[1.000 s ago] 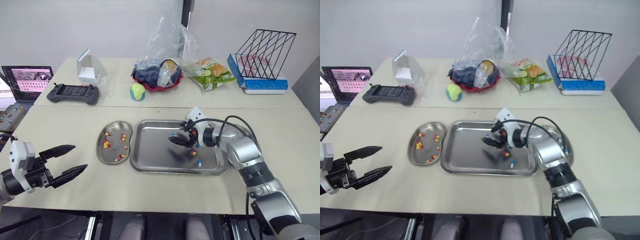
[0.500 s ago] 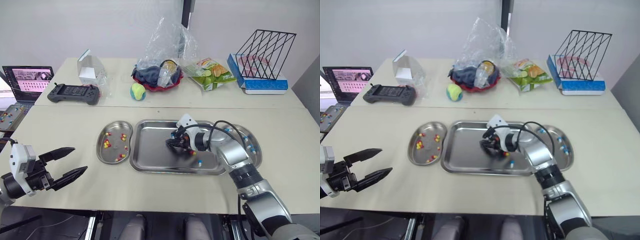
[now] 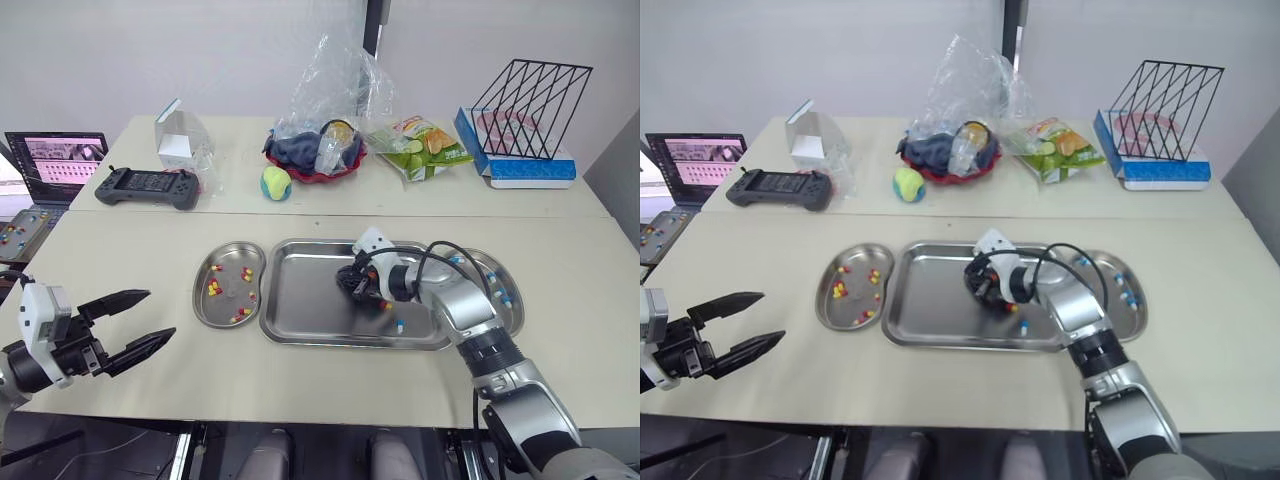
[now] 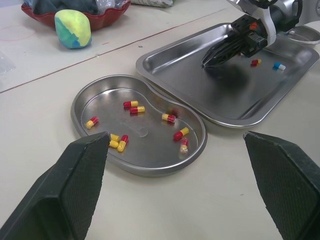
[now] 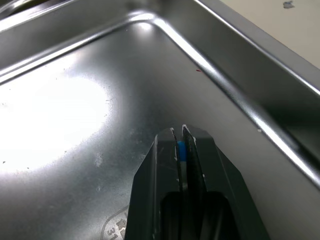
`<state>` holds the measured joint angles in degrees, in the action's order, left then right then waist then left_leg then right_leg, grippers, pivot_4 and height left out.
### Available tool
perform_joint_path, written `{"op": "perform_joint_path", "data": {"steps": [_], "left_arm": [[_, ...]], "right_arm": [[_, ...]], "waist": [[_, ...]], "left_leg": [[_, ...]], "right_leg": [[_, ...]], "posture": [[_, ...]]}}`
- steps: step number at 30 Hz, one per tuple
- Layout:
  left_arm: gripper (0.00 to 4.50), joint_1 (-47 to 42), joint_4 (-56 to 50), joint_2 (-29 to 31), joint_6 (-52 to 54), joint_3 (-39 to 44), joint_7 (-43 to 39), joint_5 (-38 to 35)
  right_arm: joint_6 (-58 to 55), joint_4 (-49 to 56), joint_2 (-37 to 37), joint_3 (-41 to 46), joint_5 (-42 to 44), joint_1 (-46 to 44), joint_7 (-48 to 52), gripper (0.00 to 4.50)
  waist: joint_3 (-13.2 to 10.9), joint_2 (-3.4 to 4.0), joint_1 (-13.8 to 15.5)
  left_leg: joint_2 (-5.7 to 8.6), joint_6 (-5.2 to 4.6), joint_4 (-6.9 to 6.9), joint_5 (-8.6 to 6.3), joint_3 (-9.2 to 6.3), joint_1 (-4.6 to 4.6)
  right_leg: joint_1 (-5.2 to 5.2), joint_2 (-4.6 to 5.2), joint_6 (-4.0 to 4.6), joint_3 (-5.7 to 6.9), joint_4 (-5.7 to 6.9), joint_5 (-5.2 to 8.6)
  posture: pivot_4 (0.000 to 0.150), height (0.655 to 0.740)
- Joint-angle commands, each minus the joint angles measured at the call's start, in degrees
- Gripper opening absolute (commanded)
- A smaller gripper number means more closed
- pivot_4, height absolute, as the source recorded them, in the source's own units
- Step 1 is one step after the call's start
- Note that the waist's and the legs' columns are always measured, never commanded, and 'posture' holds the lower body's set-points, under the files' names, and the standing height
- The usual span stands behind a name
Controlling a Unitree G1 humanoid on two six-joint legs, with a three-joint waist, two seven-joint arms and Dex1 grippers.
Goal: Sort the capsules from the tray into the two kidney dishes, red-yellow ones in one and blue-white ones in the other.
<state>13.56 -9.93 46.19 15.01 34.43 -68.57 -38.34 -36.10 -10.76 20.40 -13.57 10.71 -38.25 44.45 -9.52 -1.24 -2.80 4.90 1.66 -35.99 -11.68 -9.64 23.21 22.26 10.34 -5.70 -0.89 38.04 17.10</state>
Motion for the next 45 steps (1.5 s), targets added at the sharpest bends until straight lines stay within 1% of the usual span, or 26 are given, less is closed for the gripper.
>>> {"op": "perform_joint_path", "data": {"steps": [1, 5, 9, 12, 13, 16, 18, 21, 28, 30, 35, 41, 45], "left_arm": [[4.5, -1.24, 0.41, 0.34, -0.86, -0.37, -0.94, -0.41], [4.5, -3.88, 0.81, 0.56, 0.23, -1.42, -1.03, -1.39], [4.5, -7.73, 0.56, 1.2, 1.29, -3.33, -1.26, -1.73], [4.5, -9.42, 0.47, 1.15, 1.56, -4.42, -1.29, -1.45], [4.5, -10.31, 0.69, 1.1, 1.72, -5.01, -1.29, -1.4], [4.5, -11.65, 1.28, 0.97, 1.94, -5.95, -1.38, -1.25], [4.5, -12.54, 1.89, 0.55, 2.68, -5.81, -0.9, -1.99], [4.5, -14.45, 4.26, 0.82, 2.94, -6.18, -1.42, -1.93], [4.5, -15.69, 6.71, 1.05, 0.61, -8.82, -3.08, 0.4], [4.5, -15.91, 6.76, 0.93, 0.73, -9.09, -2.94, 0.46], [4.5, -15.61, 7.11, 0.92, 0.12, -9.23, -2.83, 0.86], [4.5, -14.77, 8.44, 0.8, -1.52, -7.51, -2.13, 1.4], [4.5, -13.72, 10.61, 0.84, -3.1, -6.22, -1.86, 2.25]], "right_arm": [[-4.85, 7.02, 0.52, 6.22, 5.72, -2.81, 0.72, 0.03], [-6.56, 7.8, 4.41, 9.43, 6.14, -3.94, 0.7, 0.03], [-5.55, 7.39, 13.03, 17.29, 7.31, -2.26, 1.39, 0.03], [-6.22, 7.59, 16.9, 22.57, 9.81, 1.07, 2.2, 0.03], [-5.84, 7.32, 19.25, 24.7, 9.72, 3.1, 2.43, 0.03], [-4.48, 6.78, 23.25, 27.16, 9.26, 6.88, 2.51, 0.03], [-3.58, 6.59, 24.84, 28.19, 9.05, 9.44, 2.5, 0.03], [-1.53, 6.61, 25.88, 28.8, 7.82, 16.44, 1.96, 0.03], [0.6, 7.06, 25.26, 29.04, 9.51, 21.85, 3.4, 0.03], [0.57, 7.11, 25.2, 29.48, 9.88, 22.1, 3.26, 0.78], [-0.34, 9.08, 25.87, 31.6, 12.64, 22.32, 4.64, 2.43], [4.85, 6.64, 29.09, 38.38, 15.33, 25.3, 9.23, 4.47], [8.98, 1.37, 30.77, 42.4, 15.46, 26.11, 10.78, 4.47]], "waist": [[0.0, 0.0, 0.05], [0.0, 0.0, 0.35], [0.0, -0.01, 0.88], [0.0, -0.01, 0.5], [0.0, -0.01, 0.38], [0.0, -0.01, 0.05], [0.0, 0.0, -0.4], [0.01, -0.01, -0.3], [0.0, 0.01, -0.28], [0.0, 0.01, -0.2], [0.0, 0.01, 0.1], [0.0, 0.0, 0.56], [0.0, 0.01, 0.37]], "left_leg": [[0.0, 0.0, 0.0, 0.0, 0.0, 0.02], [0.01, 0.0, -0.01, 0.0, -0.02, 0.02], [0.07, 0.0, -0.06, 0.0, -0.01, 0.13], [0.06, -0.02, -0.04, -0.01, 0.02, 0.08], [0.04, -0.02, -0.01, -0.01, 0.02, 0.08], [0.02, -0.02, 0.0, -0.01, 0.09, 0.08], [0.0, -0.05, -0.01, -0.02, 0.16, 0.04], [-0.03, -0.06, 0.0, -0.02, 0.18, 0.02], [-0.01, -0.09, -0.1, -0.04, 0.26, 0.0], [0.0, -0.1, -0.12, -0.04, 0.26, 0.01], [-0.01, -0.09, -0.13, -0.04, 0.25, 0.02], [0.02, -0.11, -0.18, -0.05, 0.26, 0.04], [0.02, -0.11, -0.19, -0.05, 0.26, 0.01]], "right_leg": [[0.01, 0.0, 0.0, 0.0, 0.0, 0.0], [-0.01, 0.01, 0.0, 0.03, -0.01, 0.0], [-0.02, 0.05, 0.0, 0.05, -0.04, 0.0], [-0.02, 0.04, 0.0, 0.03, -0.03, 0.0], [-0.02, 0.03, 0.0, 0.04, -0.02, 0.0], [-0.01, 0.03, 0.0, 0.01, -0.02, 0.0], [0.0, 0.03, 0.0, -0.03, -0.01, 0.0], [-0.01, 0.02, 0.0, 0.0, 0.01, 0.0], [-0.07, 0.04, 0.0, -0.06, 0.02, 0.0], [-0.08, 0.04, 0.0, -0.06, 0.01, 0.0], [-0.08, 0.04, 0.0, -0.06, 0.01, 0.0], [-0.11, 0.06, 0.0, -0.05, -0.02, 0.0], [-0.13, 0.05, 0.0, -0.04, -0.01, 0.0]], "posture": [[0.15, 0.7391], [0.15, 0.7391], [0.15, 0.7391], [0.15, 0.7391], [0.15, 0.7391], [0.15, 0.7391], [0.15, 0.7391], [0.15, 0.7391], [0.15, 0.7391], [0.15, 0.7391], [0.15, 0.7391], [0.15, 0.7391], [0.15, 0.7391]]}}
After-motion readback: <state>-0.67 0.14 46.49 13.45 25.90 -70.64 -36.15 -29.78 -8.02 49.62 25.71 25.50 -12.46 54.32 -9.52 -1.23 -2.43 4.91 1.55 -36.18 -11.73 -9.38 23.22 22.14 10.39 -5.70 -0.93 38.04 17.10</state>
